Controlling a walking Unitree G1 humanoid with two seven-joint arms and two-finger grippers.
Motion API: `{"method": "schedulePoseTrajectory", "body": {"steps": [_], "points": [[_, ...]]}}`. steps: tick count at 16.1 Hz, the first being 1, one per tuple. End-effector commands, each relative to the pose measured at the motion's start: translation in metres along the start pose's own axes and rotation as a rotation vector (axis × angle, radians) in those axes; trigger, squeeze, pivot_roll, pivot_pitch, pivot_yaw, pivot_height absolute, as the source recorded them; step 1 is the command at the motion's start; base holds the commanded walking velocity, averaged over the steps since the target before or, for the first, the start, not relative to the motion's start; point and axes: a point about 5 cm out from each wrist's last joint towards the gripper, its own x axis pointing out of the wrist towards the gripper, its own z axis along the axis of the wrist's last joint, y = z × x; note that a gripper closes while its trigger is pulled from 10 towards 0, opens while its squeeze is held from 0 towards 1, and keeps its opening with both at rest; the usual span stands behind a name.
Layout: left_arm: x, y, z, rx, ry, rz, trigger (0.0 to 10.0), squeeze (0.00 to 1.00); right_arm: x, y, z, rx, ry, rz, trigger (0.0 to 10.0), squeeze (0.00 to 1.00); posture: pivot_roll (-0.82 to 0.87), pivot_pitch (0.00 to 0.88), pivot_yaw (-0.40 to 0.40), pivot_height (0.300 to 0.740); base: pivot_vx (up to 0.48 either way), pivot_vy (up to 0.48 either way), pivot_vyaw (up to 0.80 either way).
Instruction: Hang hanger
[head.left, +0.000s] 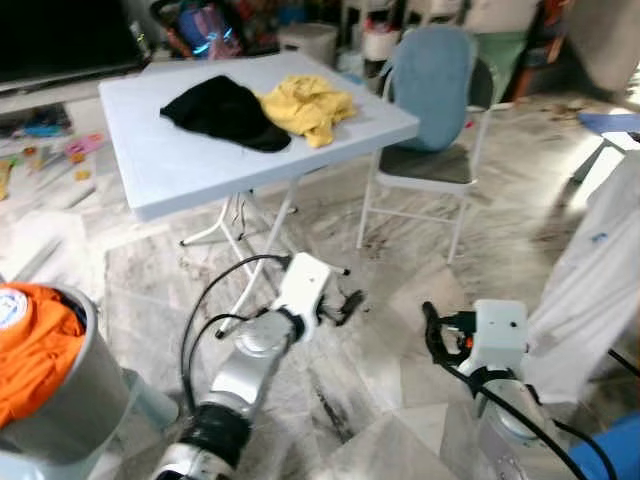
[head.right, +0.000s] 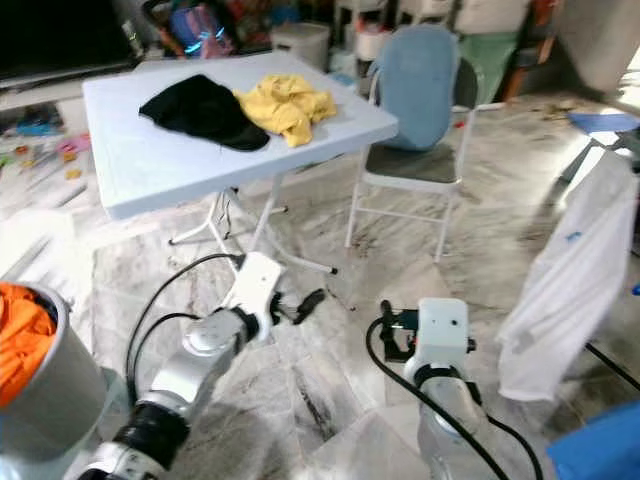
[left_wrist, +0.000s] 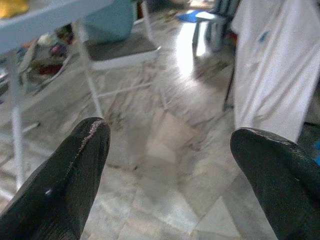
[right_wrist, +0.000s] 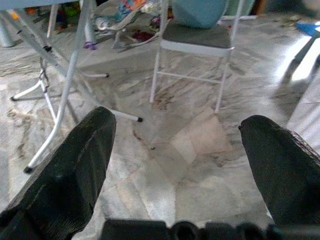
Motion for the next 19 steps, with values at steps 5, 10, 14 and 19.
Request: {"method": "schedulePoseTrajectory", "body": {"steps": [5,10,14,19], "points": [[-0.002,0.010,0.003,0.028,-0.005,0.042,10.0,0.00,0.000,0.010,0.005,0.003,-0.027,0.044,10.0,0.00,0.02,0.000,-0.069,0.740,0.000,0.434,0.00],[0.000,0.010,0.005,0.013,-0.017,0.049,10.0,0.00,-0.001,0.013,0.005,-0.011,-0.035,0.071,10.0,0.00,0.01,0.003,-0.068,0.740,0.000,0.316,0.00],[-0.001,0.012,0.009,0.001,-0.048,0.036,10.0,0.00,0.000,0.015,0.006,-0.013,-0.045,0.082,10.0,0.00,0.01,0.005,-0.067,0.740,0.000,0.000,0.00],[-0.001,0.015,0.011,-0.036,-0.060,0.019,10.0,0.00,0.000,0.020,0.010,-0.025,-0.066,0.112,10.0,0.00,0.01,0.005,-0.065,0.740,0.000,0.000,0.79]]}}
